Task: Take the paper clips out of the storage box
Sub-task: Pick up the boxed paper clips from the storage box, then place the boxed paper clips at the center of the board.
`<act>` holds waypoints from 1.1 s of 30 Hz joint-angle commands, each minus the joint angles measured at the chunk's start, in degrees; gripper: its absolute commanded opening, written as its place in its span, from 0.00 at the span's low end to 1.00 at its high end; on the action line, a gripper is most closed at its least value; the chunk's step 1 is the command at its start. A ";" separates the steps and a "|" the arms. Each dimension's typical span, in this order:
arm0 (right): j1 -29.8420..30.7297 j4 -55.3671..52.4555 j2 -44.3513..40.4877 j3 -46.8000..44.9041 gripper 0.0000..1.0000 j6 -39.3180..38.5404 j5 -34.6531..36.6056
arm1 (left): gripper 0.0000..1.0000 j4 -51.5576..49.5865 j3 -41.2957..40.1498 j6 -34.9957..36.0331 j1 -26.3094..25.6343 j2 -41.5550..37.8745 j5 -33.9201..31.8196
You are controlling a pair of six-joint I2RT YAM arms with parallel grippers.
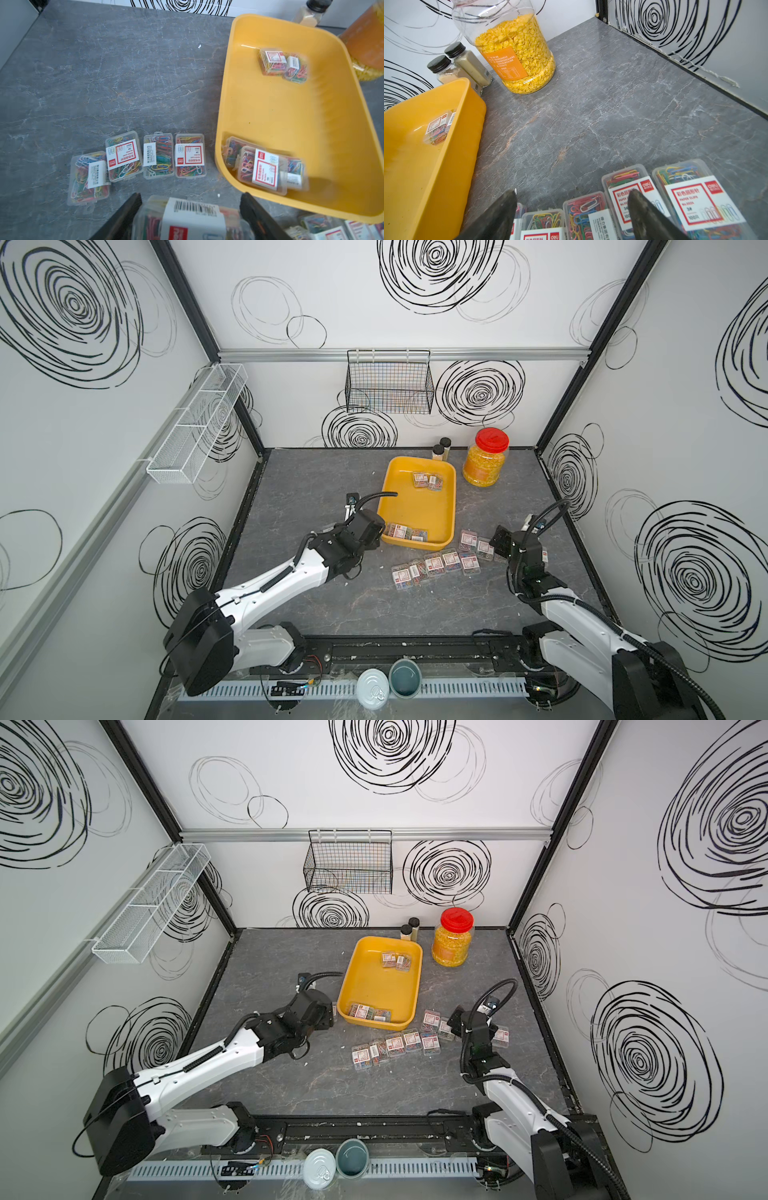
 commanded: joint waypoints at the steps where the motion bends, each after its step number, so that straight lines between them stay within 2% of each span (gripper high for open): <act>1: 0.55 0.82 -1.23 0.98 0.86 -0.39 1.51 | 0.52 2.07 -4.03 7.70 -1.32 -6.25 -4.64; 4: 0.58 0.94 -1.50 0.88 0.87 -0.44 1.65 | 0.54 4.43 -8.42 13.52 -5.42 -11.42 -2.80; 5: 0.58 0.93 -1.45 0.83 0.87 -0.43 1.74 | 0.55 4.86 -9.83 15.27 -8.05 -12.70 -4.41; 7: 0.64 0.94 -1.36 0.86 0.87 -0.41 1.71 | 0.51 4.53 -12.02 16.29 -13.78 -13.79 -14.05; 8: 0.59 0.84 -1.38 0.94 0.87 -0.41 1.66 | 0.34 5.01 -13.14 16.11 -16.10 -13.79 -18.33; 9: 0.66 0.85 -1.36 0.93 0.87 -0.40 1.70 | 0.16 7.62 -14.03 18.60 -17.13 -13.60 -16.43; 10: 0.62 0.87 -1.40 0.92 0.87 -0.41 1.72 | 0.08 8.75 -13.83 22.77 -17.53 -13.07 -11.02; 11: 0.62 0.95 -1.39 0.92 0.87 -0.40 1.72 | 0.11 9.60 -13.50 25.50 -18.49 -12.15 -8.45; 13: 0.63 0.89 -1.41 0.93 0.87 -0.41 1.70 | 0.13 9.62 -12.03 28.00 -19.50 -9.83 -9.68; 16: 0.67 1.01 -1.39 0.89 0.87 -0.52 1.61 | 0.17 7.07 -9.07 32.45 -18.11 -6.03 -9.88; 20: 0.63 1.33 -1.73 0.68 0.88 -0.75 1.18 | 0.19 3.67 -5.12 37.63 -13.24 -0.70 -2.36; 25: 0.92 2.00 -4.12 -0.62 0.87 -1.43 -0.23 | 0.19 0.76 -2.81 39.14 -10.06 3.84 6.50; 29: 1.70 3.13 -6.95 -2.18 0.87 -2.13 -0.45 | 0.18 -0.03 -2.82 40.89 -10.94 6.31 13.52; 33: 2.33 3.61 -7.99 -2.78 0.87 -2.62 -0.35 | 0.19 0.51 -3.06 43.55 -13.30 9.98 16.13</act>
